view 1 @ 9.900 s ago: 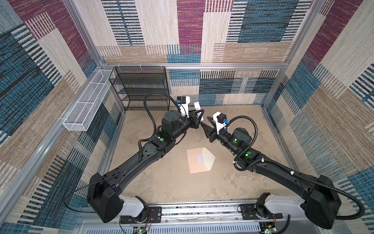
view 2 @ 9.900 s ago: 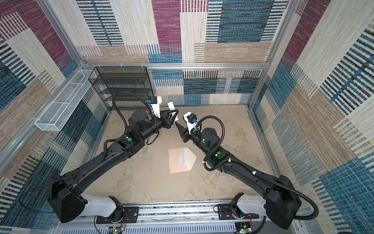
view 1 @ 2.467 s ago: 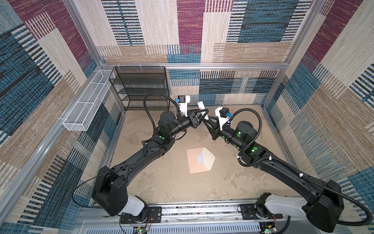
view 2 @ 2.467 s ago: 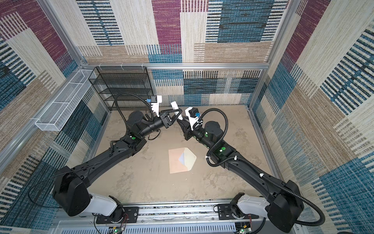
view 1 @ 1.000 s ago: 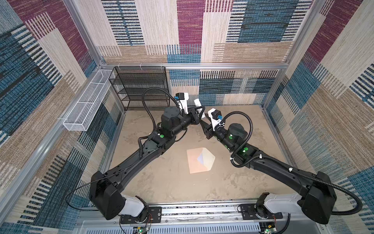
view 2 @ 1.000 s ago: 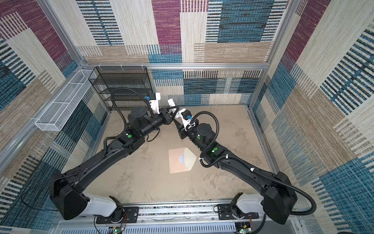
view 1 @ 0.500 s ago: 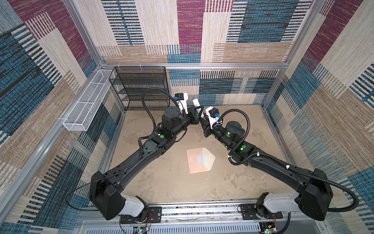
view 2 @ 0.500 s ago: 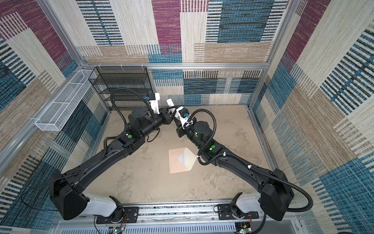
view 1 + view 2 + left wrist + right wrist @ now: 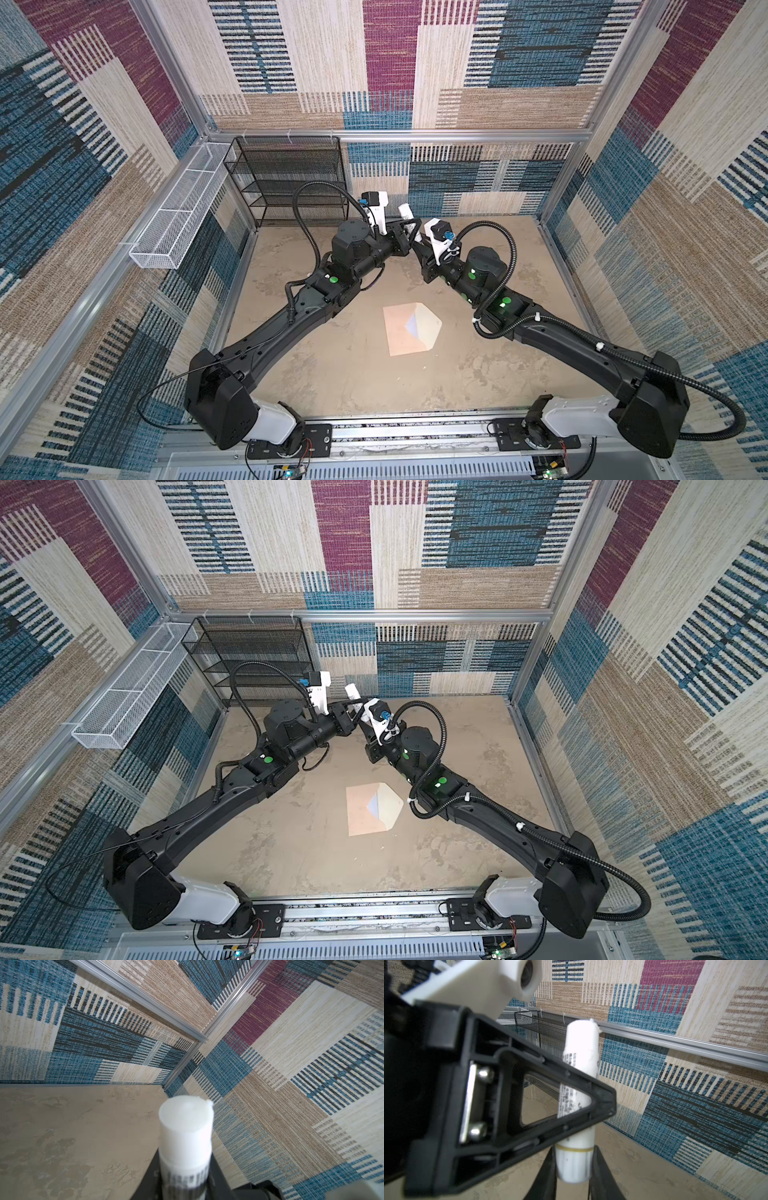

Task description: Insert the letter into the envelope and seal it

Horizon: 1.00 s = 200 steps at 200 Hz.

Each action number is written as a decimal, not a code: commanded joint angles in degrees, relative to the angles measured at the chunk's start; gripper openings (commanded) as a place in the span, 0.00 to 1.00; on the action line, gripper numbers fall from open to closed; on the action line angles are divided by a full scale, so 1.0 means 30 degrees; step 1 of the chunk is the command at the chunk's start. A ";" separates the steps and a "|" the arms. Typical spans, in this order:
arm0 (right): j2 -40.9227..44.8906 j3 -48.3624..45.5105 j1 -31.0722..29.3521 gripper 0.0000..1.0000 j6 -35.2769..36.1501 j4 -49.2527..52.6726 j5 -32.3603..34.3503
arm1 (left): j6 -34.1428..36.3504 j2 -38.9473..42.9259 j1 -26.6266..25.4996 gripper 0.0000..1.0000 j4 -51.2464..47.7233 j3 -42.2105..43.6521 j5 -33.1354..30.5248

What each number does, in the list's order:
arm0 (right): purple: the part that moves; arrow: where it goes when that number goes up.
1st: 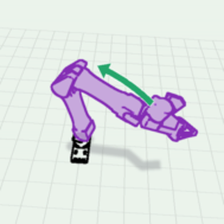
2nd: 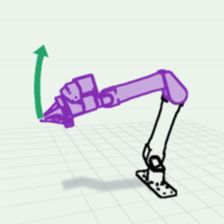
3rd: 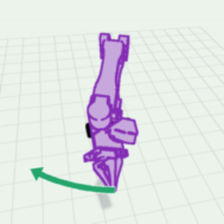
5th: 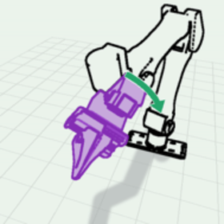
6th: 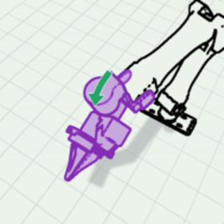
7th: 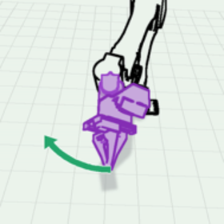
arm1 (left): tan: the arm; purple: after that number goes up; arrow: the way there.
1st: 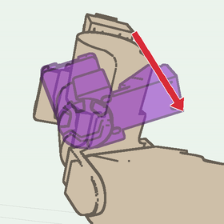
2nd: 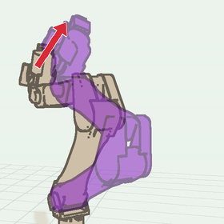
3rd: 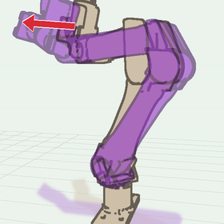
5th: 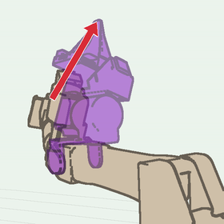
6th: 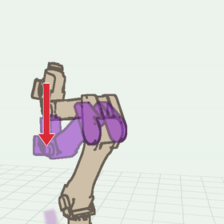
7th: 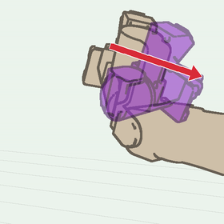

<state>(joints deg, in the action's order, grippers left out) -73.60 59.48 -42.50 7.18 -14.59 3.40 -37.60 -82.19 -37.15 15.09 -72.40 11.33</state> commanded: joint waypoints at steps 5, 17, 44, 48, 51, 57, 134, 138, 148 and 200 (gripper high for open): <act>0.1155 -0.0419 0.0702 0.07 -0.2846 -0.2479 -0.4842 | -0.1216 0.0150 0.0358 0.00 0.1525 0.1211 0.4260; 0.1932 -0.1454 0.1352 0.07 -0.4603 -0.4431 -0.7405 | -0.2947 -0.0127 0.0888 0.00 0.4155 0.1868 0.6269; 0.2305 -0.1719 0.2658 0.05 -0.8122 -0.6113 -1.1789 | -0.7797 -0.1446 0.1711 0.00 1.1743 0.2530 1.0606; 0.2322 -0.1748 0.2862 0.05 -0.8646 -0.6436 -1.2360 | -0.8260 -0.1637 0.1739 0.00 1.2449 0.2473 1.1012; 0.2319 -0.1751 0.3013 0.05 -0.9093 -0.6671 -1.2772 | -0.8606 -0.1749 0.1746 0.00 1.2861 0.2420 1.1295; 0.2277 -0.1730 0.3307 0.04 -0.9887 -0.7046 -1.3510 | -0.9037 -0.1954 0.1762 0.00 1.3553 0.2299 1.1894; 0.0846 -0.0316 0.4704 0.07 -1.5177 -0.8049 -1.8444 | -0.7808 -0.1440 0.1749 0.00 1.3009 0.2308 1.3977; 0.0820 -0.0316 0.4704 0.07 -1.5112 -0.7967 -1.8447 | -0.7737 -0.1409 0.1762 0.00 1.2972 0.2308 1.3949; 0.0888 -0.0316 0.4704 0.09 -1.4678 -0.7568 -1.8287 | -0.7541 -0.1370 0.1763 0.00 1.2885 0.2308 1.3839; 0.2652 -0.1335 0.4338 0.55 -0.5529 -0.2191 -1.4031 | -0.4170 -0.0449 0.1751 0.00 0.8295 0.1690 1.0421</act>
<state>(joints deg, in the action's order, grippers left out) -67.85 56.40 -28.62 -25.85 -25.74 -46.02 -57.25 -84.84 -31.79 50.98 -66.32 48.01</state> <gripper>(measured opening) 0.473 0.271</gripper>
